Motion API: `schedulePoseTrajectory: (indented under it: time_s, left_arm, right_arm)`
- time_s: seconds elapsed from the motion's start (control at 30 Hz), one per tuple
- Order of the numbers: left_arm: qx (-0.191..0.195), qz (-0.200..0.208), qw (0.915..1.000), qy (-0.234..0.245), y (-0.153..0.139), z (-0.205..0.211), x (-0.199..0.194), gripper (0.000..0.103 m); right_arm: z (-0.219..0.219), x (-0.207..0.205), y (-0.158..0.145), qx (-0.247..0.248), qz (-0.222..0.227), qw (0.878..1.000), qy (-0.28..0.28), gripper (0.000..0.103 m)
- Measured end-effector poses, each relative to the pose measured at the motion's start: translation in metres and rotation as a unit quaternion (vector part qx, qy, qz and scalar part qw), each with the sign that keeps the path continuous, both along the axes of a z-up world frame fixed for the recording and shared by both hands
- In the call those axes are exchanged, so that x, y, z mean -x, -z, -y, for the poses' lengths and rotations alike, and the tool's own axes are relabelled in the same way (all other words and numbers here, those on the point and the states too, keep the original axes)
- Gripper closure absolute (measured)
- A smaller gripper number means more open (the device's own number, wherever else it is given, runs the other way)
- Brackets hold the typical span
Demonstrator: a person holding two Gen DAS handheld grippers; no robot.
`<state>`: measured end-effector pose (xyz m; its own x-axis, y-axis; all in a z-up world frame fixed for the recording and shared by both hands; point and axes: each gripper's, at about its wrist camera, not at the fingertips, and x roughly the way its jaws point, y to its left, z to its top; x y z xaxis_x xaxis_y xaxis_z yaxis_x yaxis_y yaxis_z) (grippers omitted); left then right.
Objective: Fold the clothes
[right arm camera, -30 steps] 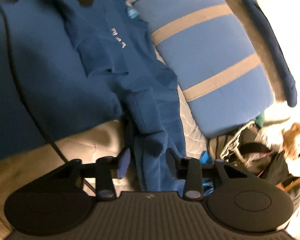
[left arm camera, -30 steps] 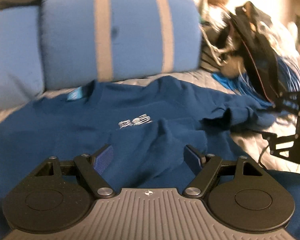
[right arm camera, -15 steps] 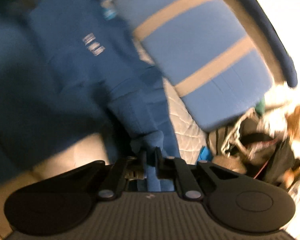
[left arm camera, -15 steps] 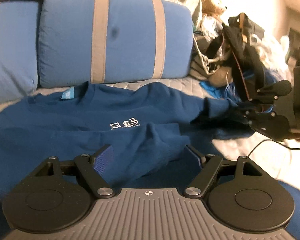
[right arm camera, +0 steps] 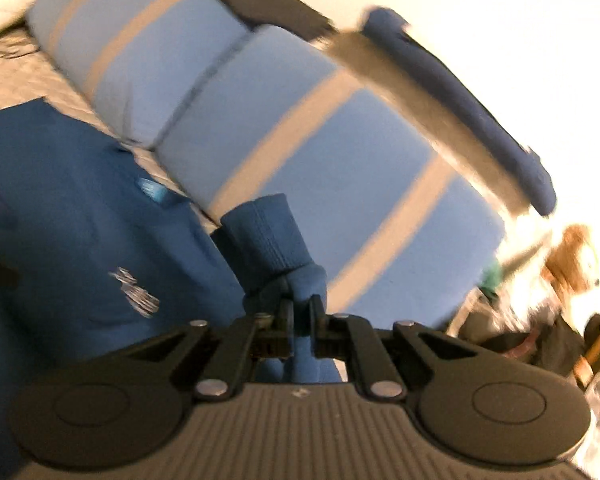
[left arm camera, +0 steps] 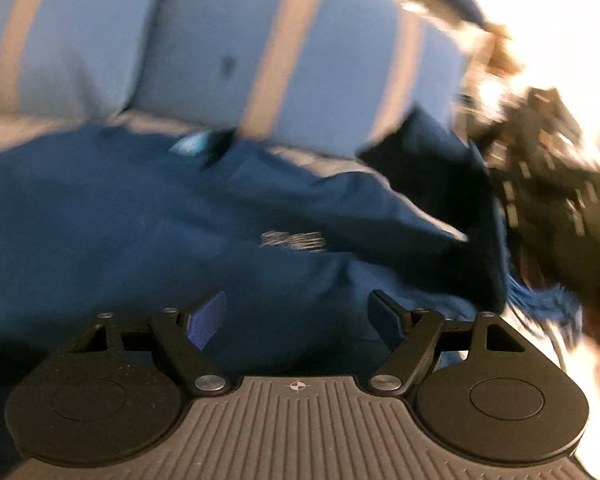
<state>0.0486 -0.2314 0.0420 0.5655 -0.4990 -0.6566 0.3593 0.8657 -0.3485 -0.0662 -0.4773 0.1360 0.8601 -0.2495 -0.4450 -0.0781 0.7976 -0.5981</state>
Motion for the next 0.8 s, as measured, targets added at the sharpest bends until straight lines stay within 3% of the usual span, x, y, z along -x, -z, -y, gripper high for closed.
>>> schedulePoseTrajectory:
  time_s: [0.1, 0.2, 0.33, 0.43, 0.6, 0.8]
  left_arm:
    - [-0.01, -0.028, 0.9986, -0.043, 0.007, -0.01, -0.009, 0.025]
    - [0.005, -0.048, 0.9974, -0.053, 0.012, -0.016, -0.014, 0.025]
    - [0.056, -0.077, 0.9948, -0.036, 0.018, -0.019, -0.017, 0.025]
    - [0.118, -0.104, 0.9873, -0.022, 0.021, -0.021, -0.019, 0.026]
    - [0.213, -0.176, 0.9605, -0.036, 0.032, -0.023, -0.034, 0.026]
    - [0.285, -0.276, 0.916, -0.06, 0.048, -0.014, -0.055, 0.027]
  right_arm:
    - [-0.031, -0.006, 0.032, 0.012, -0.033, 0.999, -0.041, 0.096]
    - [-0.049, -0.003, 0.06, 0.023, -0.072, 0.994, -0.077, 0.096]
    - [-0.056, 0.007, 0.077, 0.021, -0.105, 0.989, -0.104, 0.096]
    - [-0.054, 0.015, 0.078, 0.016, -0.109, 0.987, -0.115, 0.096]
    - [-0.05, 0.031, 0.077, 0.002, -0.099, 0.987, -0.127, 0.096]
    - [-0.045, 0.043, 0.074, -0.014, -0.079, 0.987, -0.137, 0.096]
